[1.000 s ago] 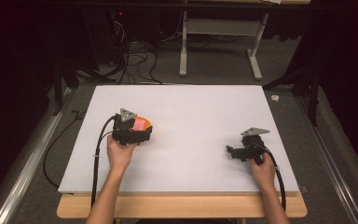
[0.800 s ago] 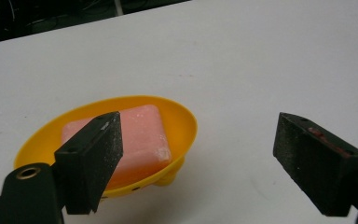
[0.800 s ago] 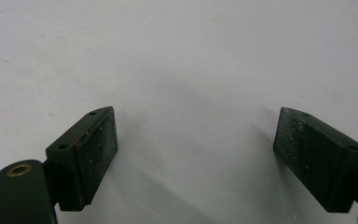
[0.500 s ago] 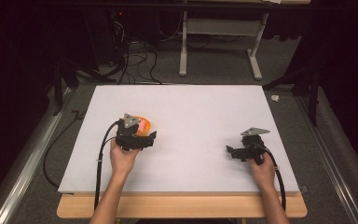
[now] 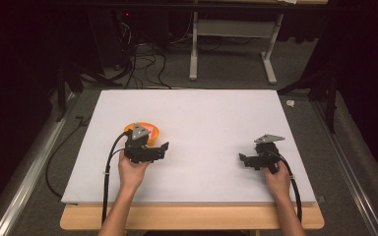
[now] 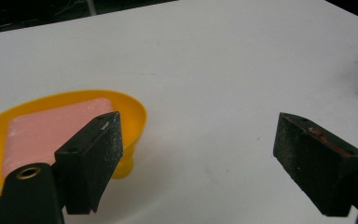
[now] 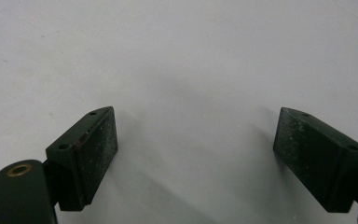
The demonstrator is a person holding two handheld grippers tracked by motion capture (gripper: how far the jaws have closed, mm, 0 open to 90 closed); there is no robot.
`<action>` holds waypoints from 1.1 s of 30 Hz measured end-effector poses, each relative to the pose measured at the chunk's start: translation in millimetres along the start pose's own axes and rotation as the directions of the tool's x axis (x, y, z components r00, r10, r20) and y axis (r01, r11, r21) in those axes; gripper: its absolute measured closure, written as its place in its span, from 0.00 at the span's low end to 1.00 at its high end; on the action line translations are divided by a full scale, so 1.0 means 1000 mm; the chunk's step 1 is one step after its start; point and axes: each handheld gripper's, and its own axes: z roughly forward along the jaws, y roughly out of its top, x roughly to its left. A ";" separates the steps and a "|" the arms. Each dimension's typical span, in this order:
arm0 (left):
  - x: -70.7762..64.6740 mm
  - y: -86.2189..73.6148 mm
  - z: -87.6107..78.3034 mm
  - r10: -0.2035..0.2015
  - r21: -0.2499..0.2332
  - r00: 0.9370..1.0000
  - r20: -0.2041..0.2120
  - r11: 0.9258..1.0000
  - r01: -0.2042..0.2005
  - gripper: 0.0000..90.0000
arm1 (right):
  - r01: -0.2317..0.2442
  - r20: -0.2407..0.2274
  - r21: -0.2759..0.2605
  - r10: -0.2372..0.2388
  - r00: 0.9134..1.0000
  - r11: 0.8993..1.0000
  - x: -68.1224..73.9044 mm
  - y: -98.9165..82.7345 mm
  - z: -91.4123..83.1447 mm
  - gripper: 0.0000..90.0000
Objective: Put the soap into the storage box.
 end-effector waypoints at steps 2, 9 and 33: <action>-0.002 -0.001 0.000 0.001 0.000 1.000 0.005 1.000 -0.001 0.18 | 0.000 0.000 0.000 0.000 1.000 1.000 0.000 0.000 0.000 0.16; -0.007 -0.007 -0.001 -0.004 0.005 1.000 0.031 1.000 0.004 0.18 | -0.002 0.001 0.000 0.002 1.000 1.000 0.000 0.000 0.000 0.16; -0.032 -0.017 0.010 0.012 0.025 0.992 0.123 1.000 -0.015 0.18 | -0.003 0.001 -0.001 0.003 1.000 1.000 0.000 0.000 0.000 0.16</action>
